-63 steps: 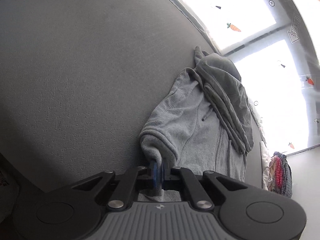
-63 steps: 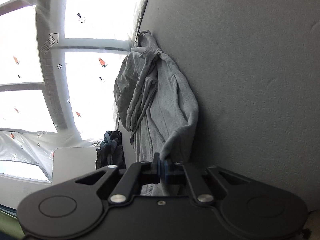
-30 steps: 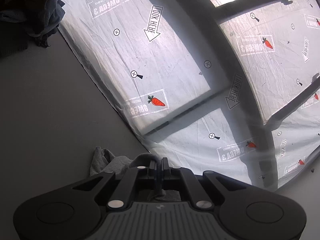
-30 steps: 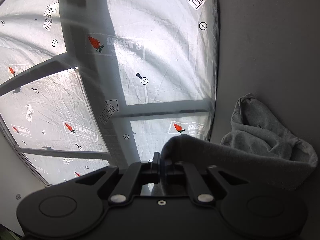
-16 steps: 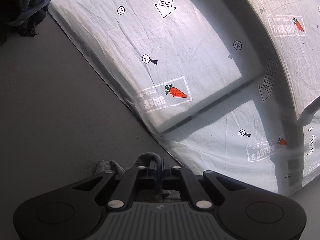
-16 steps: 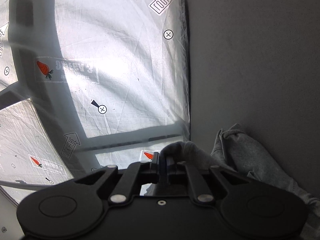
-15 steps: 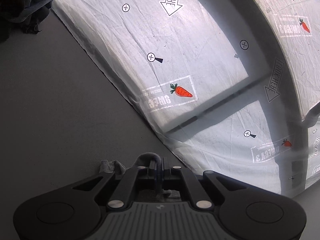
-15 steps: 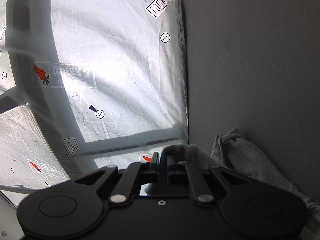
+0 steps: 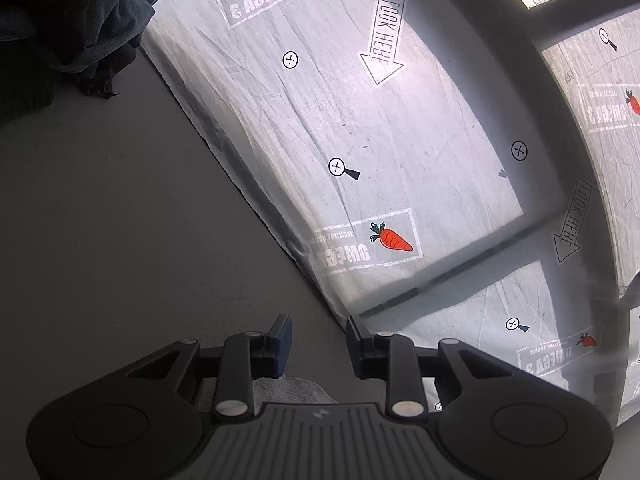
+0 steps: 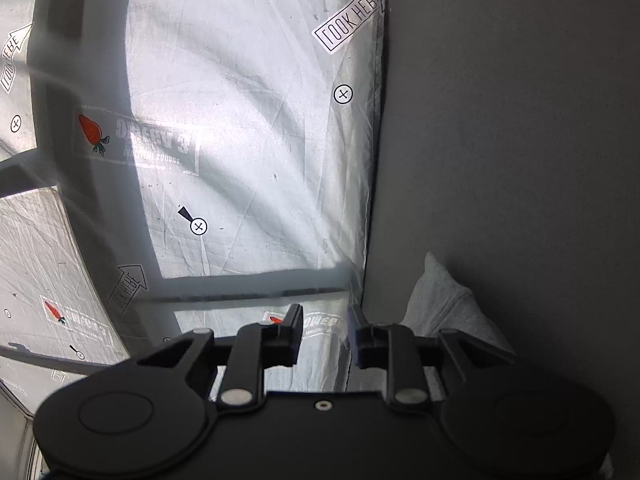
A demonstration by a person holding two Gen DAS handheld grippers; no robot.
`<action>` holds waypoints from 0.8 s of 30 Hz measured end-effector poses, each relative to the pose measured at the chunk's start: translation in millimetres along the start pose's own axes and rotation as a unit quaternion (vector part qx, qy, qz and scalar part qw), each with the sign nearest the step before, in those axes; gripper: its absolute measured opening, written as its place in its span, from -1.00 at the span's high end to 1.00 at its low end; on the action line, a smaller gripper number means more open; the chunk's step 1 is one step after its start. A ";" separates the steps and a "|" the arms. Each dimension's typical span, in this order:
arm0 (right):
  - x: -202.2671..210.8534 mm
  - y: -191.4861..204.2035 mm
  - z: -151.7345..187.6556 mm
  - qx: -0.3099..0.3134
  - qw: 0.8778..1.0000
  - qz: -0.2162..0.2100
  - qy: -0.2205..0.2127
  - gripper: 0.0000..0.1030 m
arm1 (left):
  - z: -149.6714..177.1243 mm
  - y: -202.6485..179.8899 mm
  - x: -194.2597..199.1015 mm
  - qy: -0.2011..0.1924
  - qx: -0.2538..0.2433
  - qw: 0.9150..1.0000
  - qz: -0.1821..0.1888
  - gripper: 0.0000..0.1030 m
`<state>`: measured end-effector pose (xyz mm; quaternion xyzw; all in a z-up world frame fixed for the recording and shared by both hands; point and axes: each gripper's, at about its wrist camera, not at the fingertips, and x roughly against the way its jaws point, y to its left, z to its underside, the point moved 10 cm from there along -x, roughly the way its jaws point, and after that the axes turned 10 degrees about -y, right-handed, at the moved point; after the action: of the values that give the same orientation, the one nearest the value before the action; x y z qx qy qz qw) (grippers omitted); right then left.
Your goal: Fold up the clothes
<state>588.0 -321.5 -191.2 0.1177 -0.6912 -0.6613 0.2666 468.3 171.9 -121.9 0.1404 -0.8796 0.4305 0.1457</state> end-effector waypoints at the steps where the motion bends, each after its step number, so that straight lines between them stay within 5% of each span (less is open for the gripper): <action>1: 1.2 -3.1 5.2 0.007 1.000 0.006 0.006 0.11 | 6.6 -1.3 2.9 0.007 -0.035 0.999 -0.017 -0.37; 2: 2.5 -6.2 10.5 0.014 1.000 0.012 0.012 -0.11 | 13.3 -3.2 6.2 0.011 -0.073 0.997 -0.034 -0.64; 5: 5.3 -19.6 28.0 0.049 0.997 0.054 0.035 -0.67 | 39.2 -11.7 13.0 0.041 -0.182 0.981 -0.055 -0.77; 8: 3.8 -33.9 43.1 0.157 0.975 0.150 0.054 -0.91 | 71.9 -15.0 12.6 0.081 -0.257 0.961 -0.057 -0.90; 11: 0.3 -37.8 57.4 0.299 0.929 0.209 0.069 -0.96 | 94.1 -9.2 8.8 0.101 -0.265 0.957 -0.067 -0.92; 14: -4.1 -33.4 74.0 0.432 0.872 0.217 0.080 -0.99 | 108.6 -0.9 2.4 0.121 -0.261 0.954 -0.083 -0.92; 17: -11.2 -35.6 91.3 0.508 0.827 0.213 0.112 -0.99 | 119.1 5.6 -5.5 0.145 -0.269 0.948 -0.091 -0.92; 24: -25.9 -52.4 99.1 0.497 0.828 0.217 0.144 -1.00 | 132.9 19.4 -24.9 0.185 -0.270 0.940 -0.093 -0.94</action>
<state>547.5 -228.9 -246.3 0.1751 -0.8879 -0.1291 0.4053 465.9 80.3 -223.1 0.0952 -0.9034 0.1796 0.3776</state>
